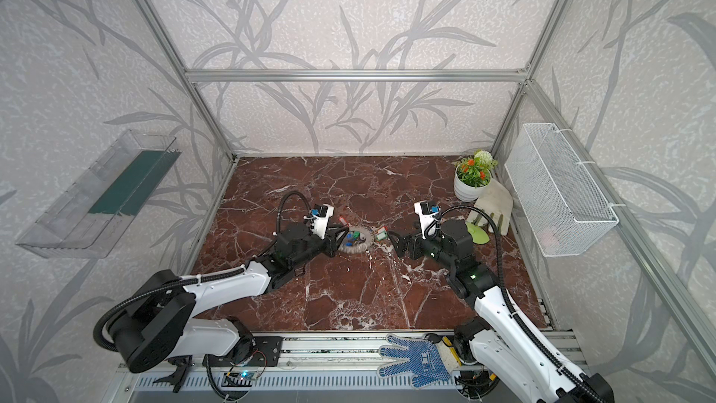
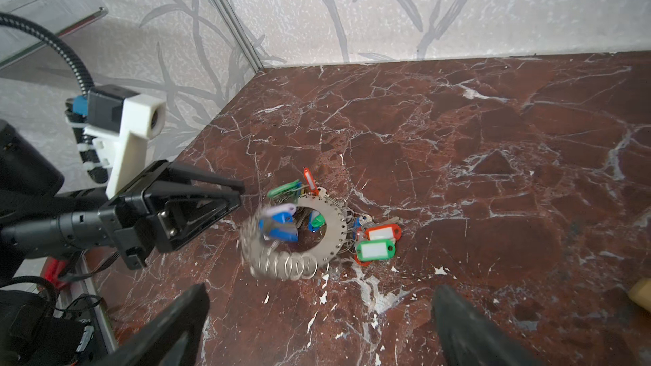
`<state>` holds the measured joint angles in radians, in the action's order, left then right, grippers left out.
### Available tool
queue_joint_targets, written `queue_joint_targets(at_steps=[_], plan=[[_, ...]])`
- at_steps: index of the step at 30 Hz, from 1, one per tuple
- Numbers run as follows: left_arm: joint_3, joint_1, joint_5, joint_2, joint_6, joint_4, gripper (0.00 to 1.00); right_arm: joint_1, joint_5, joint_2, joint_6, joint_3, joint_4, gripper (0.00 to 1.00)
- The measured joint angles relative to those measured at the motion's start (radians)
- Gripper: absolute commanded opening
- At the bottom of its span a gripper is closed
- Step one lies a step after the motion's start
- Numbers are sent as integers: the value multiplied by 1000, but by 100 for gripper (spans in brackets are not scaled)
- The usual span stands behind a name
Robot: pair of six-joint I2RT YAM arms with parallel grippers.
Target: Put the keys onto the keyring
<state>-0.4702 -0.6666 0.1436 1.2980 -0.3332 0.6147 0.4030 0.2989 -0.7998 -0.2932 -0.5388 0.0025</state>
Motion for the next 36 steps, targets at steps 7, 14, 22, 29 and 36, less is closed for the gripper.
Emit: queue_joint_targets(at_steps=[7,14,22,29,36], plan=[[-26,8,-193,-260,-69,-142,98,-19,-149,5,-6,-1,32,99],[-118,80,-659,-384,-101,-408,99,-60,-424,14,8,-2,40,99],[105,239,-1039,-361,34,-340,99,-70,-705,-14,82,229,290,99],[113,379,-1035,-222,130,-225,99,-92,-843,-166,192,339,505,99],[231,499,-838,137,266,260,99,-167,-803,-484,286,339,809,99]])
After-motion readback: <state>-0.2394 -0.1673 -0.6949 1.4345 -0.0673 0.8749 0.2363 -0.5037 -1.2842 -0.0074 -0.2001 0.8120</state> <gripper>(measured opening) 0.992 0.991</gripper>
